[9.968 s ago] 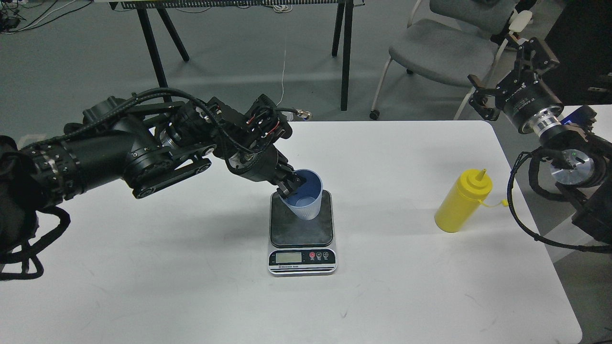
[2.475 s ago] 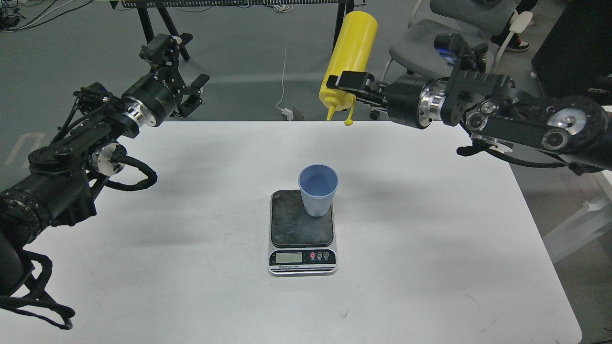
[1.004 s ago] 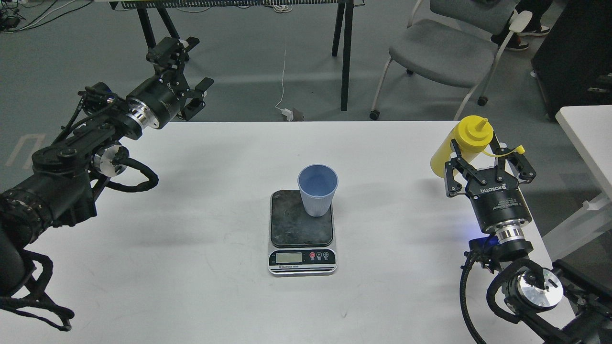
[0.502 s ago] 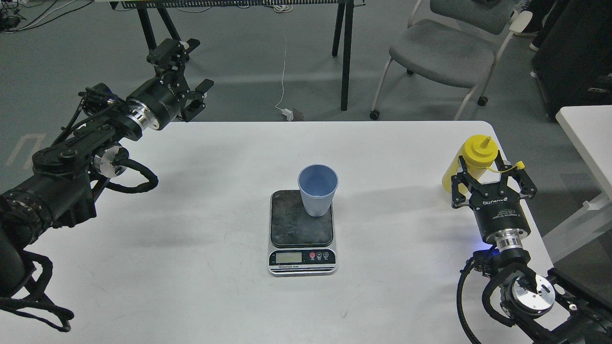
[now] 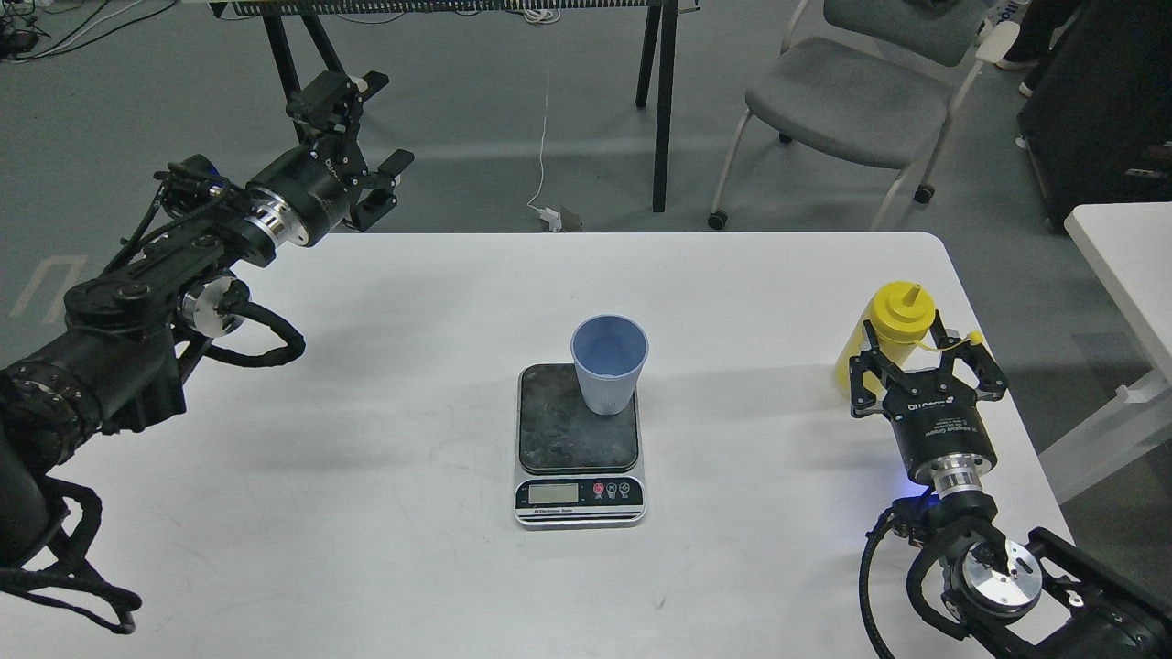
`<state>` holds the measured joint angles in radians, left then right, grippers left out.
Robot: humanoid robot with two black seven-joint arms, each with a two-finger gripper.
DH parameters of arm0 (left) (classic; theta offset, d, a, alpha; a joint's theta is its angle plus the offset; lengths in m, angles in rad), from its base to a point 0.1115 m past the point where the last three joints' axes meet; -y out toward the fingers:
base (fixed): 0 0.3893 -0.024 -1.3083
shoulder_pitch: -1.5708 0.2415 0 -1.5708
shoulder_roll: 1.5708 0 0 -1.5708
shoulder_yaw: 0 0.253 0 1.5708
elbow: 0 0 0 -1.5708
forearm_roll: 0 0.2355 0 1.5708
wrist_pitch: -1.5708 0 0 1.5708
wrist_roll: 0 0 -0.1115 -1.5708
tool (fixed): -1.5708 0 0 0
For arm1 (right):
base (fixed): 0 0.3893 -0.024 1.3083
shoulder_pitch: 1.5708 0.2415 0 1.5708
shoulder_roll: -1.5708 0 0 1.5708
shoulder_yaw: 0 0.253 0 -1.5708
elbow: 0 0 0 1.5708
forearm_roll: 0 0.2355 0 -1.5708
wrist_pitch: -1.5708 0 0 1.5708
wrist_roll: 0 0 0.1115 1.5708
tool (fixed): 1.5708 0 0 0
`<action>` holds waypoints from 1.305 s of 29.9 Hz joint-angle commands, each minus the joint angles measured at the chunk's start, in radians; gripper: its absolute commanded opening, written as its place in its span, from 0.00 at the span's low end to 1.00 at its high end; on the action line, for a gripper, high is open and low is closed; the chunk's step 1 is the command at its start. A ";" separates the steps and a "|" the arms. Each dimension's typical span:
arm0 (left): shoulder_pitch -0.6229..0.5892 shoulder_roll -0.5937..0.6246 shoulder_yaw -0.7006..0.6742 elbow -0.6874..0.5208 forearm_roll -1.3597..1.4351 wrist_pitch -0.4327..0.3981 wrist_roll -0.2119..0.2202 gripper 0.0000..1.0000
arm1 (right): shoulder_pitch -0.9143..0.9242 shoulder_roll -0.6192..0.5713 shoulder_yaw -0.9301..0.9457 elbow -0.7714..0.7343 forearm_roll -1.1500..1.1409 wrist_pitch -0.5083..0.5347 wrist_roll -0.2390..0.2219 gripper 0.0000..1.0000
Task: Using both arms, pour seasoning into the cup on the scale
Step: 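Lower the yellow bottle onto the table with the right gripper, then open the right gripper and withdraw it from the bottle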
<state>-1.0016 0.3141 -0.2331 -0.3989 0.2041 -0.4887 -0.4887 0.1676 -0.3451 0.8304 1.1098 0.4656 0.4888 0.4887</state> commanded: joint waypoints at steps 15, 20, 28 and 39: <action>0.003 -0.016 0.001 -0.003 0.000 0.000 0.000 0.97 | -0.025 0.015 -0.002 -0.024 -0.016 0.000 0.000 0.53; 0.006 -0.017 0.001 -0.002 0.000 0.000 0.000 0.97 | -0.028 0.029 -0.001 -0.027 -0.033 0.000 0.000 0.53; 0.005 -0.013 0.001 -0.002 0.003 0.000 0.000 0.97 | -0.030 0.028 0.001 -0.025 -0.035 0.000 0.000 0.78; 0.005 -0.013 0.001 -0.002 0.003 0.000 0.000 0.97 | -0.045 0.017 0.009 -0.008 -0.031 0.000 0.000 0.98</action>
<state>-1.0006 0.3019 -0.2316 -0.4002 0.2072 -0.4887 -0.4887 0.1333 -0.3199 0.8365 1.0937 0.4324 0.4882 0.4885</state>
